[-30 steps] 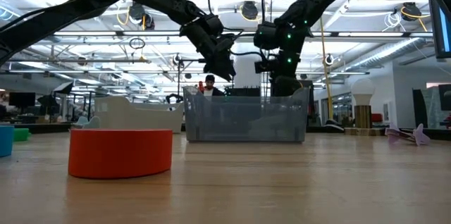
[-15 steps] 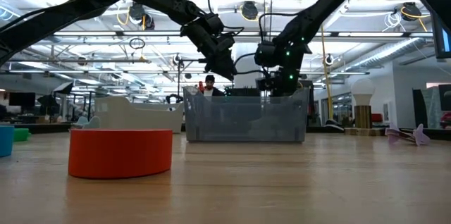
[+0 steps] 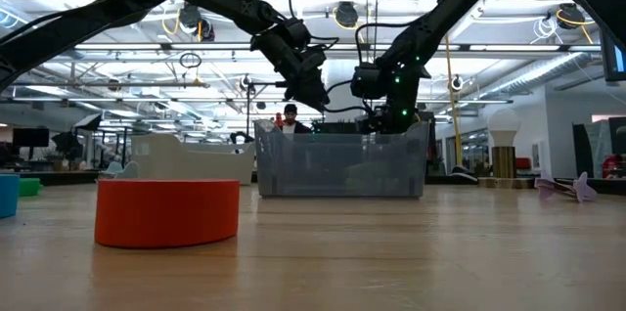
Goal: Pick and place Stapler, Stapler remover, tape
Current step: Put the light green stapler into the white bin
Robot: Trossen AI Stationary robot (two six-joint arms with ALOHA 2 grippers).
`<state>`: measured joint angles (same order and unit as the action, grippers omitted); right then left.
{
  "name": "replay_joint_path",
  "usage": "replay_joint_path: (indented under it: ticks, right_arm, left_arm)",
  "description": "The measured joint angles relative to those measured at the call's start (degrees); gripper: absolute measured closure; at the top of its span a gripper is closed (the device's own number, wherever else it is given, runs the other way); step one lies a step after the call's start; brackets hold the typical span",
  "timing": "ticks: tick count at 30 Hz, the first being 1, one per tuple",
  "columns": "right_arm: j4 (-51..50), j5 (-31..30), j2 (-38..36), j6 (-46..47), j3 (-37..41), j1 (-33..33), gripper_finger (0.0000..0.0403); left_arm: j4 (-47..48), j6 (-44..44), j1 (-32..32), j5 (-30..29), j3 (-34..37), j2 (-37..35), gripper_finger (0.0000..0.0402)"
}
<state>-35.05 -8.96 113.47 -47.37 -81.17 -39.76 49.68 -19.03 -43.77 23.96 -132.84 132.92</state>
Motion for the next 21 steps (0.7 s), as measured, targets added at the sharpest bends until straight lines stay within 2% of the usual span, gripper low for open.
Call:
replay_joint_path:
  ticks: [8, 16, 21]
  right_arm:
    - [-1.05, -5.37, -4.40, -0.76, 0.01, 2.09, 0.0291]
    - [-1.32, -6.33, -16.37, -1.80, -0.02, 3.99, 0.0291]
    - [-2.81, -9.90, -22.23, -2.95, -0.10, 6.09, 0.0291]
  left_arm:
    - [3.76, -0.88, 0.16, -0.88, 0.00, 0.00, 0.0179]
    - [14.18, -7.74, 4.18, -14.11, 0.09, -3.16, 0.0179]
    - [14.46, -7.91, 8.65, -17.47, 0.09, -7.84, 0.0179]
